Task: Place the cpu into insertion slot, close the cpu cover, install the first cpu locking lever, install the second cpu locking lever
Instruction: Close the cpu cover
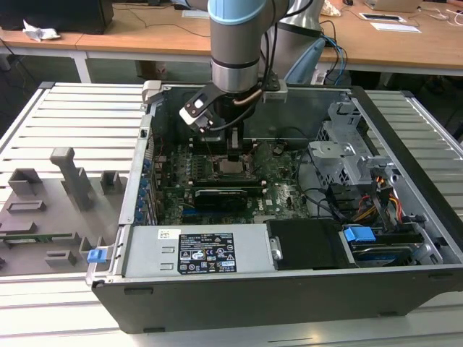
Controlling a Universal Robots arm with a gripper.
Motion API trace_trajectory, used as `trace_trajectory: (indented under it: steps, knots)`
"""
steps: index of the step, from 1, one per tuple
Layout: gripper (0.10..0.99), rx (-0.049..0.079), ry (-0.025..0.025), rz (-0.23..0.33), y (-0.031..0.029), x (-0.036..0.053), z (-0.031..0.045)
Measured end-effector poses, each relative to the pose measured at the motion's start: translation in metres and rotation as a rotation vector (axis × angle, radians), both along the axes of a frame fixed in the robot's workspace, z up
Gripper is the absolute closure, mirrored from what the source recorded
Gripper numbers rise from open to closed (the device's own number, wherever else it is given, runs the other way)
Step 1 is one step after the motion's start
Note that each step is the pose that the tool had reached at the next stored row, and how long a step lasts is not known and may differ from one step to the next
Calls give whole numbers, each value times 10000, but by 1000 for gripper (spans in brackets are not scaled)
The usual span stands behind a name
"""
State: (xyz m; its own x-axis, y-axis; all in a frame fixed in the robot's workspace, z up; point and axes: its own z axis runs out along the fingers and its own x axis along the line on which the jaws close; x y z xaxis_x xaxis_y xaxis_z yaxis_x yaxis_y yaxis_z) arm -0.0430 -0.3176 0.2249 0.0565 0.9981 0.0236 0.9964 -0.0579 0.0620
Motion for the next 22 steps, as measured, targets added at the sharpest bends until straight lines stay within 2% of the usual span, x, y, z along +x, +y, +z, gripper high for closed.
trace_trajectory:
  steps: [6,7,14,19,22]
  knots:
    - [980,-1,0,0,0,0,60]
    - [980,-1,18,1,0,1,84]
    - [980,17,178,380,0,1,86]
    - [980,16,207,595,0,1,90]
    - [980,15,207,623,0,1,124]
